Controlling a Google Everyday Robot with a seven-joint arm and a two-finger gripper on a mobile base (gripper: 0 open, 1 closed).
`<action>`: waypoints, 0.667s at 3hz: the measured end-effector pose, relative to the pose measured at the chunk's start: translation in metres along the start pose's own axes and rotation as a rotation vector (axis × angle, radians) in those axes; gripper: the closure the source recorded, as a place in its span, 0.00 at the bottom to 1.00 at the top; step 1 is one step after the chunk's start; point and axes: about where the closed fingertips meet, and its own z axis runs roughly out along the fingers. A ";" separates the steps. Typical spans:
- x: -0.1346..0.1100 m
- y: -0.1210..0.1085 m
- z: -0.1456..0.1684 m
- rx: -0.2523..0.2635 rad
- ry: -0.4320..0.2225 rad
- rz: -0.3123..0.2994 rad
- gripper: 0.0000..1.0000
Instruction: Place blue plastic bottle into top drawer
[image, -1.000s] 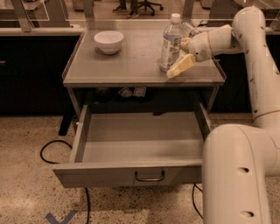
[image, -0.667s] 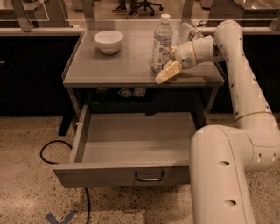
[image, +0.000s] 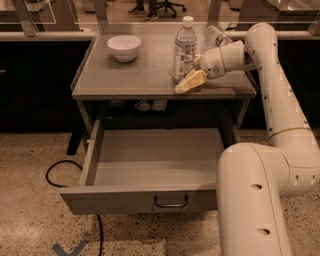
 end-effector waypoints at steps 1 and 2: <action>0.000 0.000 0.000 0.000 0.000 0.000 0.39; 0.000 0.000 0.000 0.000 0.000 0.000 0.62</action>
Offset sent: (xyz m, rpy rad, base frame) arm 0.0000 0.0000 0.0000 0.0000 0.0000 0.0000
